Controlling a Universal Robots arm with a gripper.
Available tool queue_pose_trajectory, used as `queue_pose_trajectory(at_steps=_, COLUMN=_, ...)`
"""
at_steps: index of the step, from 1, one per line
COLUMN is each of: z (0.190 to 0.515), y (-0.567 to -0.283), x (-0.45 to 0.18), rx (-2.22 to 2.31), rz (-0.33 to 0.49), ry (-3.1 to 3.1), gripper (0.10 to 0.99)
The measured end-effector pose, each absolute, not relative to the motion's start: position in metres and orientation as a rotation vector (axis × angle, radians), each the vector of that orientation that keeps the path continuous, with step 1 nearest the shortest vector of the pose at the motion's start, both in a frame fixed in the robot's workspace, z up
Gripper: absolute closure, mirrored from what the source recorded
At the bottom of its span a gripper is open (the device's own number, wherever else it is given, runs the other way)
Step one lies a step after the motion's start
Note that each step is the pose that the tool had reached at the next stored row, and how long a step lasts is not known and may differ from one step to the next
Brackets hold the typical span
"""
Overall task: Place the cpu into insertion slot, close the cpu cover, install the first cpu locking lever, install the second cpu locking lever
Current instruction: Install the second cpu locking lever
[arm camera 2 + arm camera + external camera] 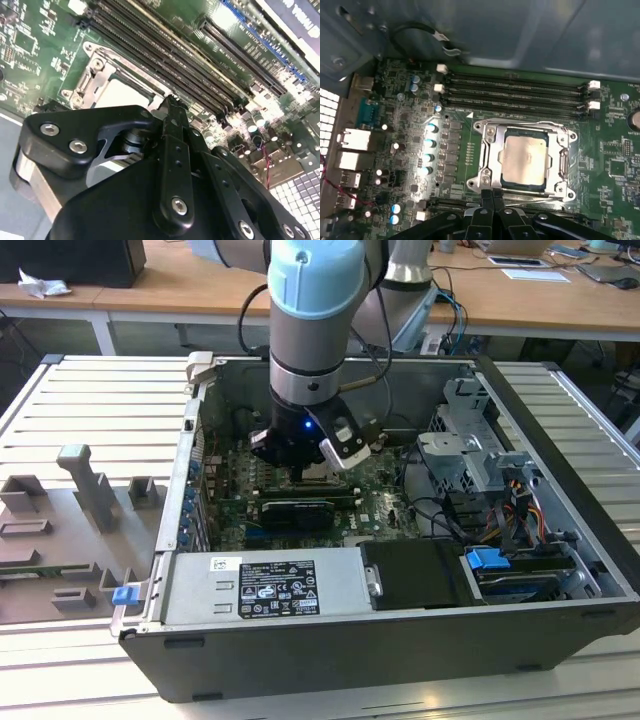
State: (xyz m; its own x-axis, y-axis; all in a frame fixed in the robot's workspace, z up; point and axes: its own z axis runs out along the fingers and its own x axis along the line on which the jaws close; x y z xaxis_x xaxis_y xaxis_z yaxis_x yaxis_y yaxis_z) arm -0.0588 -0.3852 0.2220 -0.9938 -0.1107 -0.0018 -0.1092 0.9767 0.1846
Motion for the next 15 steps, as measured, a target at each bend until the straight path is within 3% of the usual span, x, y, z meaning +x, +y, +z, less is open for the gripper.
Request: queue_pose_trajectory(at_steps=15, z=0.207, y=-0.393, x=-0.069, rx=0.195, rz=-0.359, ry=-3.108, gripper=0.98)
